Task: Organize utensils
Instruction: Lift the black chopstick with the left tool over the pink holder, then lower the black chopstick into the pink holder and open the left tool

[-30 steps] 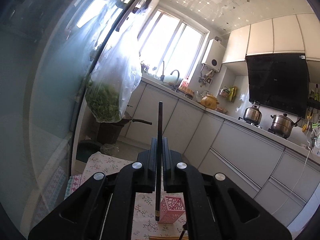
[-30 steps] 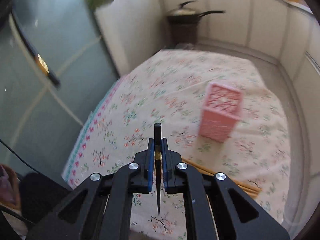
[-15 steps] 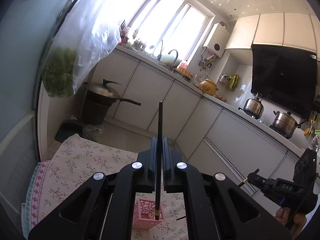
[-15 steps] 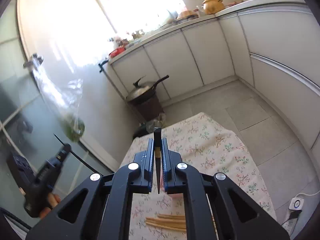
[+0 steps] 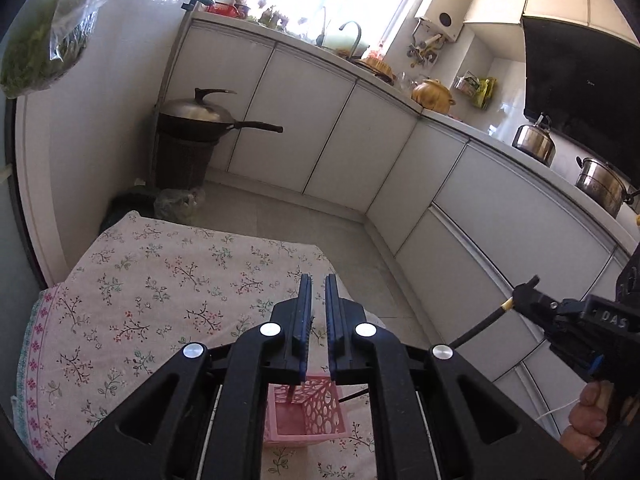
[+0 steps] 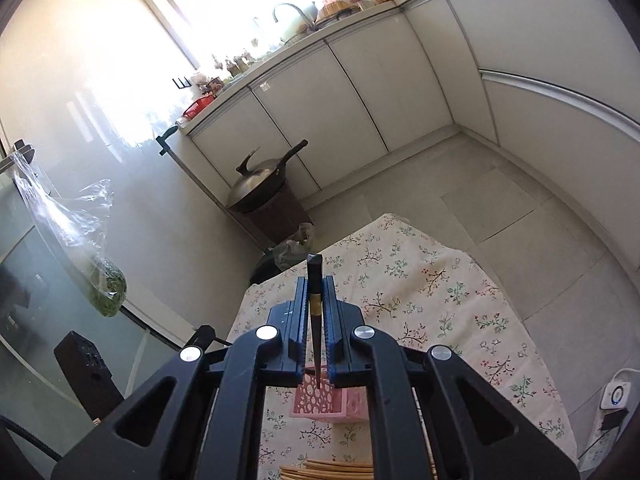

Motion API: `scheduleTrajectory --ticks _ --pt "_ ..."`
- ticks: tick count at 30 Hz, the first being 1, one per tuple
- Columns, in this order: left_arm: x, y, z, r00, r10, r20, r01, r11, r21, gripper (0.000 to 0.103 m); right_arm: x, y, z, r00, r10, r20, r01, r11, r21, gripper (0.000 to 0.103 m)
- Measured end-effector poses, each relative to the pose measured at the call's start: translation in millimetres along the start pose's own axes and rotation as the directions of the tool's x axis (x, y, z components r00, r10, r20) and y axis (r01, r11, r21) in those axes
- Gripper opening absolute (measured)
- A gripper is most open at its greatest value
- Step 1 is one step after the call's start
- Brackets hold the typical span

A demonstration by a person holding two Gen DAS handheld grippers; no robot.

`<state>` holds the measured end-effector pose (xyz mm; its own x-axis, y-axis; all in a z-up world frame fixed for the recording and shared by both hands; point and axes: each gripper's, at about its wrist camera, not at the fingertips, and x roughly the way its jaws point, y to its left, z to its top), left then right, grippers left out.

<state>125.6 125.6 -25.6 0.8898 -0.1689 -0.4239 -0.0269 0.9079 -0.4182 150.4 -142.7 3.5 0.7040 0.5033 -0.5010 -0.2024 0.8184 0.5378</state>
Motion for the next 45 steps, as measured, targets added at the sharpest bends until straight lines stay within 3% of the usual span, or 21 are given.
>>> scheduleTrajectory --ticks 6,10,17,21,23,25,29,34,45 --pt "-44 0 22 0.991 -0.008 0.137 0.009 1.0 -0.007 0.023 13 5 -2 1.0 -0.008 -0.019 0.008 1.0 -0.017 0.007" --pt "-57 4 29 0.985 0.004 0.17 0.0 1.0 -0.024 0.032 23 9 -2 0.999 -0.023 -0.037 0.023 1.0 -0.02 0.007" --pt "-49 8 28 0.994 -0.002 0.112 0.006 0.999 -0.038 0.032 45 4 -8 0.997 -0.036 -0.069 0.037 0.999 0.012 0.016" --pt "-45 -4 23 0.997 -0.03 0.073 0.03 1.0 0.001 0.034 29 6 -10 0.998 -0.055 -0.037 0.055 0.998 -0.003 0.017" --pt "-42 -14 18 0.998 -0.042 0.044 0.04 0.999 0.034 0.04 16 12 -14 0.996 -0.086 -0.006 0.085 0.995 -0.043 0.018" --pt "-40 -27 10 0.999 -0.034 0.019 0.032 0.996 0.086 0.047 4 18 -21 0.992 -0.123 0.029 0.125 0.988 -0.088 0.033" --pt "-46 -51 -6 1.0 -0.007 0.018 0.004 0.982 0.189 0.052 -21 30 -40 0.975 -0.201 0.096 0.216 0.96 -0.178 0.037" --pt "-66 -62 -16 0.997 0.02 0.07 -0.035 0.972 0.232 0.078 -49 30 -58 0.95 -0.265 0.163 0.295 0.933 -0.204 0.056" --pt "-80 -69 -35 0.997 0.066 0.049 -0.077 0.96 0.268 0.09 -91 4 -91 0.912 -0.363 0.191 0.394 0.905 -0.161 0.089"
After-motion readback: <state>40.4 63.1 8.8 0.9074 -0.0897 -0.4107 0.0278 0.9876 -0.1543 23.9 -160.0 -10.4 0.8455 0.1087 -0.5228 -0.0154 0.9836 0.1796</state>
